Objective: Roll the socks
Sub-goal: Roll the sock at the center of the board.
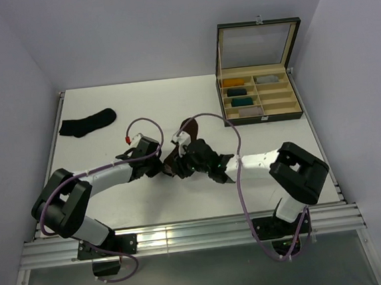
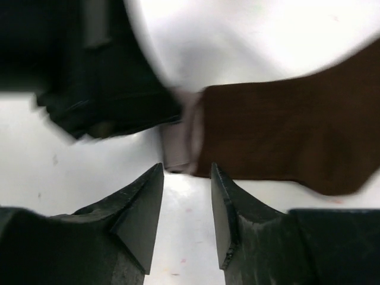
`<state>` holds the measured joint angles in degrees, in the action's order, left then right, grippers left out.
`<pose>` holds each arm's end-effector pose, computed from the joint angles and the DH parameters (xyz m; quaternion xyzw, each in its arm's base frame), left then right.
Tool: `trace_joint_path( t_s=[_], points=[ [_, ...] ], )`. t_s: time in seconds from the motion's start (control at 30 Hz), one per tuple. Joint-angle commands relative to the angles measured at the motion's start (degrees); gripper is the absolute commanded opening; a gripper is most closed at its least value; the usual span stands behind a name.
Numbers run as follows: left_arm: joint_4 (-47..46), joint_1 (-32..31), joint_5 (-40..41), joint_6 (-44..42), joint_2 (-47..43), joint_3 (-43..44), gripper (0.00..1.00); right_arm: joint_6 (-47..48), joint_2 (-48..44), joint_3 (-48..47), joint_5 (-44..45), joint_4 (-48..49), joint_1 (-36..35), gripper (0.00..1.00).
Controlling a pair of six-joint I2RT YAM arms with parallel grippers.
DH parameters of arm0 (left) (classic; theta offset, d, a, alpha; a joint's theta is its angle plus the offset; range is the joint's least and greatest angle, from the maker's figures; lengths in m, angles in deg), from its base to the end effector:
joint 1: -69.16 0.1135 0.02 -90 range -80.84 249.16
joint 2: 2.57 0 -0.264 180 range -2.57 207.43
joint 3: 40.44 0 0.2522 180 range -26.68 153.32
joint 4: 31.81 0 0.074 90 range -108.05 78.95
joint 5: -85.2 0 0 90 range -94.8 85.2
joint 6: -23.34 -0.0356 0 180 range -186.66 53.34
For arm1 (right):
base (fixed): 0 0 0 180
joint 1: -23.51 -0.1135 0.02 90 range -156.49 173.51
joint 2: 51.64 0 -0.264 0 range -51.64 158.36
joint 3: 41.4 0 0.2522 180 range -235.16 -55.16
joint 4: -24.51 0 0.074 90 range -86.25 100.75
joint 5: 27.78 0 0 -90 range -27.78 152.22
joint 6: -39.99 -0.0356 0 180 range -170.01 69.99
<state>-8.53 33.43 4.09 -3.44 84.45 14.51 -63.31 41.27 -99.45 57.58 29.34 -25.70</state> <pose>0.2322 -0.1602 0.1534 -0.2486 0.9190 -0.1776 0.2492 0.2168 0.2556 0.1782 -0.2860 0.8171 0.2891 0.4087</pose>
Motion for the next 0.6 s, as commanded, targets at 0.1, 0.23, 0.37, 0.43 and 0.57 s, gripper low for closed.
trace_joint_path(
  t_s=[0.1, 0.23, 0.37, 0.43, 0.57],
  points=[
    [3.0, -0.1, 0.0, -1.4, 1.5, 1.3, 0.0, 11.0, -1.2, 5.0, 8.8, 13.7, -6.5, 0.56],
    [3.0, -0.1, -0.5, -1.4, 1.7, 1.5, 0.0, 14.5, 1.0, 4.0, 10.1, 14.3, -9.2, 0.57],
    [3.0, -0.2, -0.9, -1.4, 2.0, 1.6, 0.0, 17.3, 3.6, 2.2, 13.0, 14.1, -11.9, 0.57],
    [2.9, -0.2, -1.1, -1.4, 2.0, 1.6, 0.0, 18.3, 4.6, 1.2, 14.0, 14.2, -12.9, 0.57],
    [2.7, -0.2, -1.4, -1.3, 2.1, 1.5, 0.0, 19.5, 7.1, 0.0, 15.5, 14.5, -13.6, 0.56]
  ],
)
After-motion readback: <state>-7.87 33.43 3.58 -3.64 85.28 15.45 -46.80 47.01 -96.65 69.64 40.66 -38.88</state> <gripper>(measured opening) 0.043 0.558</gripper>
